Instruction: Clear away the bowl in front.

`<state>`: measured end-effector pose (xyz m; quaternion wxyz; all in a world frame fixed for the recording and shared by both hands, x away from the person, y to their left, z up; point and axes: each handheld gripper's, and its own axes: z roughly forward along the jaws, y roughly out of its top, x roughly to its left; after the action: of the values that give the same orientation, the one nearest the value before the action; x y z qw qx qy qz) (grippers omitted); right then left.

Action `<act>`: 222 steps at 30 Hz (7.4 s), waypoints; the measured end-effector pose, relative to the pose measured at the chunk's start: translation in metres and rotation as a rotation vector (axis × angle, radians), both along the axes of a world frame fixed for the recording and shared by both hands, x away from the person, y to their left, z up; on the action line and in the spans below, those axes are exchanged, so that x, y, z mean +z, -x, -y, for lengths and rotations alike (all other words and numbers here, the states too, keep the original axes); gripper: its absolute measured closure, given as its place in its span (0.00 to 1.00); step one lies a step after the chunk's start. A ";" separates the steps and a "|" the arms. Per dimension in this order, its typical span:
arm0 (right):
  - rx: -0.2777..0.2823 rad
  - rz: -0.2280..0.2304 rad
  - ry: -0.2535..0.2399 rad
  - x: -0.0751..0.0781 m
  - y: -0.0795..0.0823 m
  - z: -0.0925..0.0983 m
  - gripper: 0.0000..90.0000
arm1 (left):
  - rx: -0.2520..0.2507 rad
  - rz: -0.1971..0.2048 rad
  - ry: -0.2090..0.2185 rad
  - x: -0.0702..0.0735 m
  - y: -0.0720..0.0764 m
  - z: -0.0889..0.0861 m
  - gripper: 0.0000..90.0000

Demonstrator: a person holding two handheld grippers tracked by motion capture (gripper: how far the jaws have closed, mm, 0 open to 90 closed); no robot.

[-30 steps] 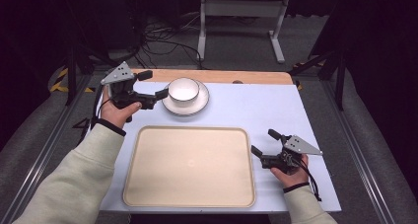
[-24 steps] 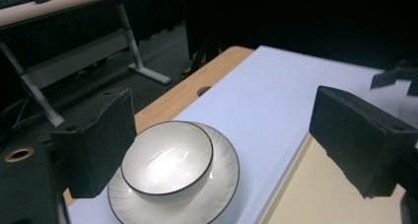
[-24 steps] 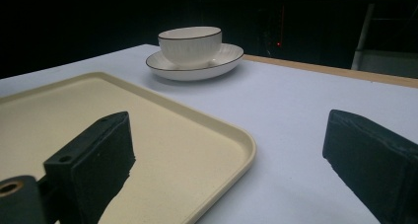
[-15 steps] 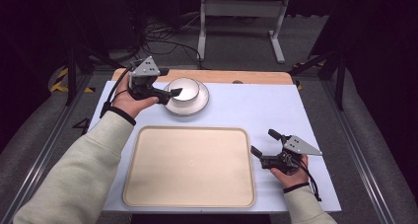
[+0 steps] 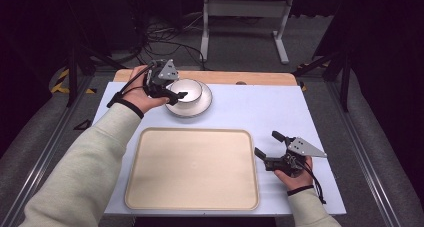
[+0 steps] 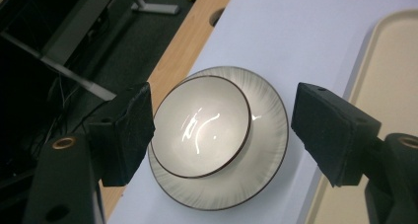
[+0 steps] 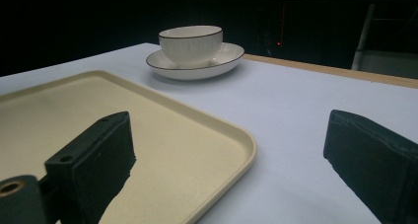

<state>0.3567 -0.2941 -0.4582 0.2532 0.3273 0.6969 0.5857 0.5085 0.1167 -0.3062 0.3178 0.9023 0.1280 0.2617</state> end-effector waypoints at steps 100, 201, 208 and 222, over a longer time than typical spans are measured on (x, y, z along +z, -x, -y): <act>0.001 0.007 -0.028 0.000 0.001 0.003 0.08 | -0.098 -0.260 -0.505 -0.091 -0.059 0.056 0.93; 0.011 -0.011 0.003 0.000 -0.001 0.000 0.10 | -0.391 -0.223 -0.563 0.044 0.140 0.063 0.93; 0.011 -0.010 0.004 0.000 -0.001 0.000 0.10 | -0.434 -0.236 -0.563 0.030 0.154 0.067 0.92; 0.014 -0.007 0.006 0.000 -0.001 0.000 0.10 | -0.476 -0.237 -0.585 -0.004 0.165 0.072 0.92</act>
<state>0.3577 -0.2939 -0.4582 0.2478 0.3239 0.7018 0.5841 0.3431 0.0449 -0.3105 0.0821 0.9832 -0.1288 0.1001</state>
